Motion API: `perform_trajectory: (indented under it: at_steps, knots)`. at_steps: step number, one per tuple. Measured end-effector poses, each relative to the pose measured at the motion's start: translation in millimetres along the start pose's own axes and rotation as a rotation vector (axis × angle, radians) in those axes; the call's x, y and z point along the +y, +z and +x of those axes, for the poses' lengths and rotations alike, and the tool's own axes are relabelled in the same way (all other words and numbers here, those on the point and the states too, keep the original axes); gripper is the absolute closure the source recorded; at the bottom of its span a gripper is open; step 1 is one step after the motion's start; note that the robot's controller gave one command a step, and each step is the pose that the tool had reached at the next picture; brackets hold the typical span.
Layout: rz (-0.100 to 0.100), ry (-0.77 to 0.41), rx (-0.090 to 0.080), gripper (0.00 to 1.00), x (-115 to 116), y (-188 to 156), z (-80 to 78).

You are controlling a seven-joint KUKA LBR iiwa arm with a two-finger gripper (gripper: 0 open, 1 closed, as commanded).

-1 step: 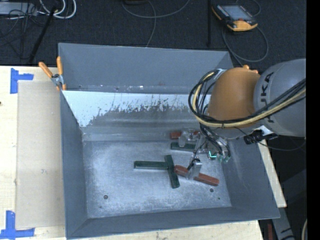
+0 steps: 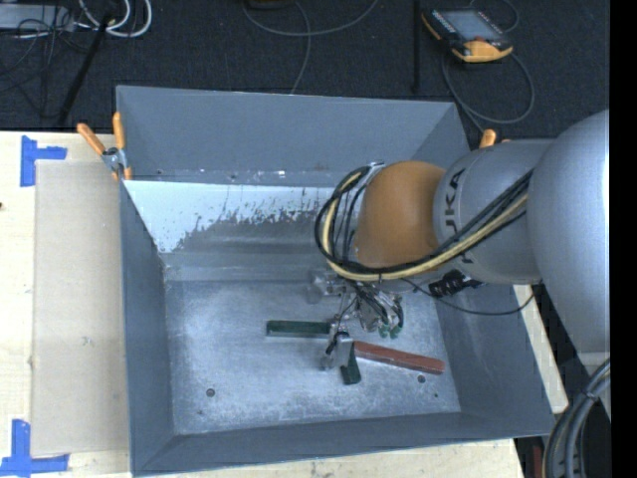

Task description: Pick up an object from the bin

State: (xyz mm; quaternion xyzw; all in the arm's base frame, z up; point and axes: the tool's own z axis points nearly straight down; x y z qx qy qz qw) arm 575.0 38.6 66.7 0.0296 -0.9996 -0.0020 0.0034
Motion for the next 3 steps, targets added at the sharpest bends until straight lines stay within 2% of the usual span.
perform_trajectory:
  at_steps: [1, 2, 3]
  knots:
    - [0.003, 0.003, -0.005, 1.0, -3, -4, -1.3]
    - [0.004, -0.199, -0.014, 1.0, 44, -120, -17.6]
    - [0.005, -0.169, -0.018, 1.0, 44, -264, -19.6]
